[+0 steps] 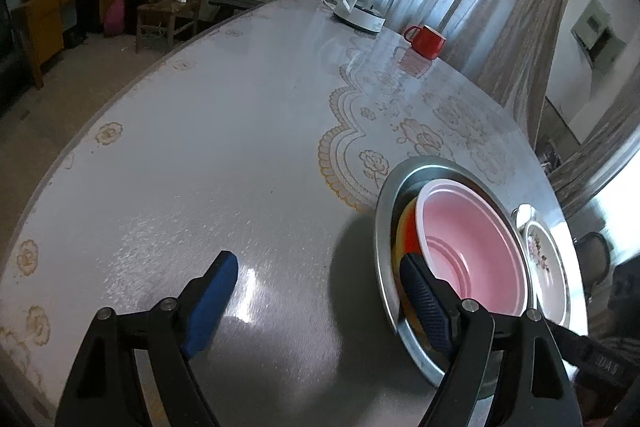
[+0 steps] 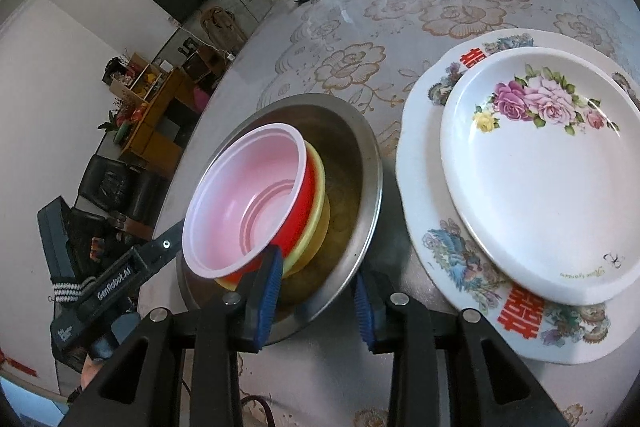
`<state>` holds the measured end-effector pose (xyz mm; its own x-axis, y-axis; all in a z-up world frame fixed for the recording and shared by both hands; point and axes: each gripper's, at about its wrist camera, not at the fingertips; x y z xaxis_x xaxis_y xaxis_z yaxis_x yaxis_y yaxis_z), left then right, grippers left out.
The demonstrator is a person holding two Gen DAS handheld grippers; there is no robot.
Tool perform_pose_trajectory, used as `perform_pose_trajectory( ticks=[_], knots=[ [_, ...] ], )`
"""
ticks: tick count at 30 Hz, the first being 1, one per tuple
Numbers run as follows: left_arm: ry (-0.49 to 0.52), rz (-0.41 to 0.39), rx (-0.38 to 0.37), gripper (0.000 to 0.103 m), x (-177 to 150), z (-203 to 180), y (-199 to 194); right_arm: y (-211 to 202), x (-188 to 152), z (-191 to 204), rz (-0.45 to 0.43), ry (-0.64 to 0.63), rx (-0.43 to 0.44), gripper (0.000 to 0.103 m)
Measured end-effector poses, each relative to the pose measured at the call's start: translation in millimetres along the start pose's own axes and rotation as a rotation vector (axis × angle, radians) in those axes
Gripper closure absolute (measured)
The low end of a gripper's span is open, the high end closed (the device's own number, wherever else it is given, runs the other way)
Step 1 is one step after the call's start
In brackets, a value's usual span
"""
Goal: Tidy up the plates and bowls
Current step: 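Move the right gripper to the steel basin rim and close on it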
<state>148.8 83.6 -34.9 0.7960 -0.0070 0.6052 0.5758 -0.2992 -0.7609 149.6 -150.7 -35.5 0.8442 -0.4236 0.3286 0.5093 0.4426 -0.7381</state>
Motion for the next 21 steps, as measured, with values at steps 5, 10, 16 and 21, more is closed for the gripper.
perform_pose_trajectory(
  ticks=[5, 10, 16, 21],
  knots=[
    [0.034, -0.031, -0.020, 0.029, -4.1, -2.8, -4.7, 3.3, -0.6, 3.1, -0.014, -0.036, -0.001, 0.069],
    [0.027, -0.031, -0.024, 0.030, -11.9, 4.6, -13.7, 8.7, 0.0, 9.1, -0.020, -0.072, -0.009, 0.069],
    [-0.013, -0.024, -0.018, 0.030, -14.6, 19.3, -19.6, 20.8, -3.1, 21.3, 0.005, -0.122, 0.026, 0.069],
    [-0.012, -0.017, -0.024, 0.030, -7.2, 18.7, -15.6, 25.2, 6.0, 11.4, 0.033, -0.041, 0.066, 0.068]
  ],
)
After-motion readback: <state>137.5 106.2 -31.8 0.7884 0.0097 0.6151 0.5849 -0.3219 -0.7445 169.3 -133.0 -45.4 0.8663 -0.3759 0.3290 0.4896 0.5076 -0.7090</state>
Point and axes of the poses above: each gripper's, at about its wrist camera, not at the fingertips, and y roughly the way its jaws point, z to its left, x to its top, and after that the axes turned 11 degrees about y, right-handed
